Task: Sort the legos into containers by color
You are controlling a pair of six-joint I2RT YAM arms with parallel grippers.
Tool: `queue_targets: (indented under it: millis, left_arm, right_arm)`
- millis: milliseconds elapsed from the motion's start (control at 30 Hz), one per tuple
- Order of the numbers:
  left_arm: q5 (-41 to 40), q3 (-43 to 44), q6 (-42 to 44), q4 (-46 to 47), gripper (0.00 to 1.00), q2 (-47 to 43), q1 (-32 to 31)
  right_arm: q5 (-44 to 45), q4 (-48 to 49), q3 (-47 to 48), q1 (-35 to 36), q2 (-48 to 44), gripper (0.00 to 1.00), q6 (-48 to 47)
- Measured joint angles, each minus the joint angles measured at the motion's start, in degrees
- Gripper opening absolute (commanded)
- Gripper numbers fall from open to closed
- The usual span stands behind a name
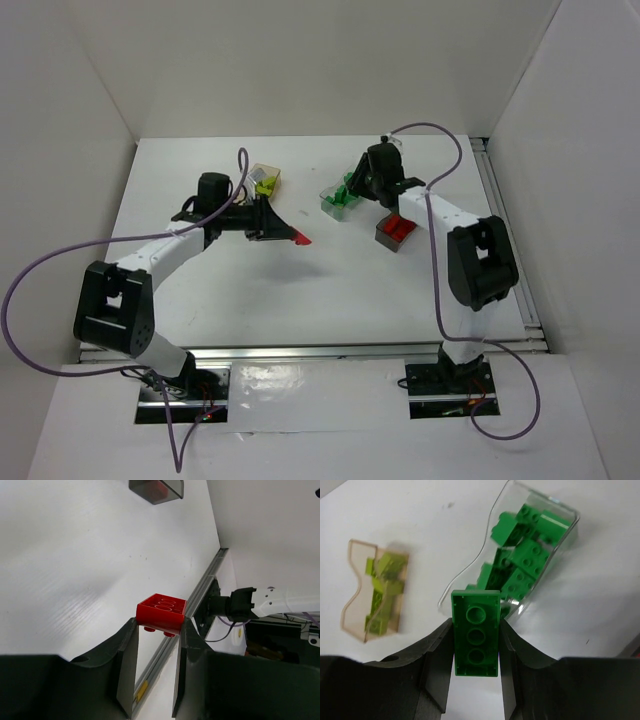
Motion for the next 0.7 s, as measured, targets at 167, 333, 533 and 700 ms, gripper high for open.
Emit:
queue_targets:
  millis: [167,333,533,700]
  left_arm:
    - [-1.92,0.48,1.46,-2.69,0.0,-0.2,0.02]
    - [-2.47,0.98,2.45,-4.96,0.0,-0.2,0.02]
    - [-2.58,1.38,3.39,-6.58,0.0,-0.2,0.02]
    - [-3.19,2.38,3.5,-7.61,0.0,-0.2,-0.02]
  right_arm:
    - [5.99,-0.92,6.93,-0.02,7.78,0.41,1.97]
    - [7.56,-1.25,12.55,-0.02,14.86,0.91,2.67]
    - [6.8,-2.32,14.69,0.0,17.27,0.88,1.55]
    - [8.76,-2.21,8.46,0.0,10.73,0.83,0.61]
